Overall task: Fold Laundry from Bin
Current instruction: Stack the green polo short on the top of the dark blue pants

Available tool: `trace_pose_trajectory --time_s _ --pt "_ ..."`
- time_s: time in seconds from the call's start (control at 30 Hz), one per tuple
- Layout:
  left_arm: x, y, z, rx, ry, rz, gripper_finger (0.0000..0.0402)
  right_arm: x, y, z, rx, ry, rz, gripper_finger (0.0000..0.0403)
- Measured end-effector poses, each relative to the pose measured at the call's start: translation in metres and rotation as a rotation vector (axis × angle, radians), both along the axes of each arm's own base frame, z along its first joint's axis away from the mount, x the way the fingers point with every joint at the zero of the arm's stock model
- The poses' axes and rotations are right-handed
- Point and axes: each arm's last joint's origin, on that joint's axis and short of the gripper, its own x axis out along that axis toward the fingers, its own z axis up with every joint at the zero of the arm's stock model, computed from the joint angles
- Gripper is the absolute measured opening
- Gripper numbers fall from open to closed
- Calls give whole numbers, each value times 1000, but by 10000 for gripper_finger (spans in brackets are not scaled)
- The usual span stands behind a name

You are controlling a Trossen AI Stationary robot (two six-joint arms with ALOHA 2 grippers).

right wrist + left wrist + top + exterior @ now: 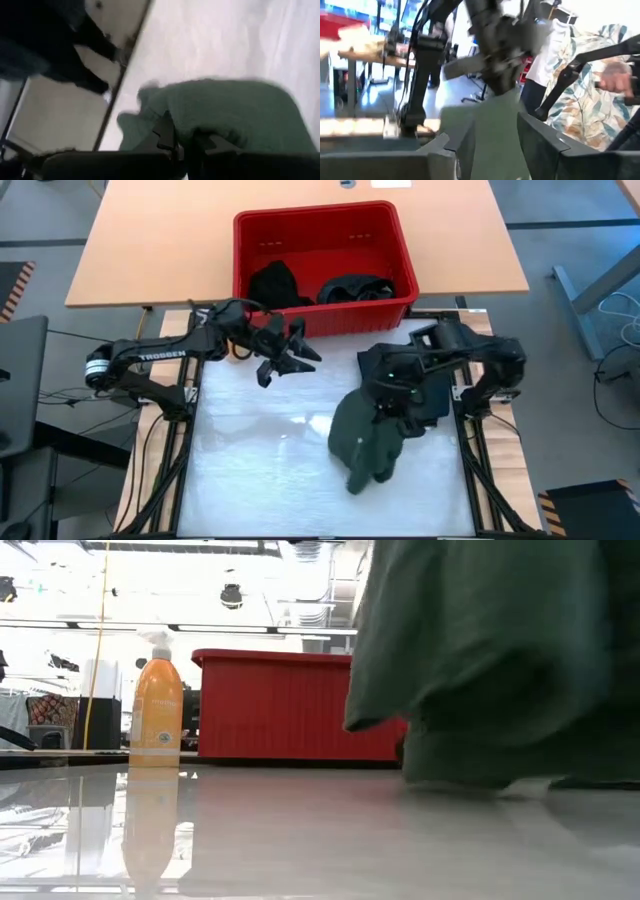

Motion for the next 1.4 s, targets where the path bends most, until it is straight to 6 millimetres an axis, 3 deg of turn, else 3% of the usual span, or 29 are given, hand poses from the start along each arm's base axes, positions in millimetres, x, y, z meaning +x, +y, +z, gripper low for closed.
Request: trace_pose_trajectory --time_s 0.13,0.37,0.5,0.7,0.93,1.07,1.2,1.4 --pt "8 -1 -11 -51 77 -7 158 10 8 6 55 -116 147 35" --pt "36 -8 -40 -105 175 -47 222 28 15 -19 -2 -9 207 35" --pt "54 -9 -57 -139 186 -179 249 42 22 -33 -21 9 264 35" --pt "79 -11 -86 -180 180 -271 256 57 25 -47 -12 44 275 35" --pt "96 -11 -109 -220 179 -354 256 58 26 -45 -6 15 276 36" --pt "107 -12 -111 -196 183 -413 256 61 26 -44 0 -11 268 36" --pt "121 -26 -106 -180 212 -588 256 61 26 -44 3 -16 266 37" --pt "125 -43 -100 -136 233 -762 256 59 25 -42 38 34 193 37"
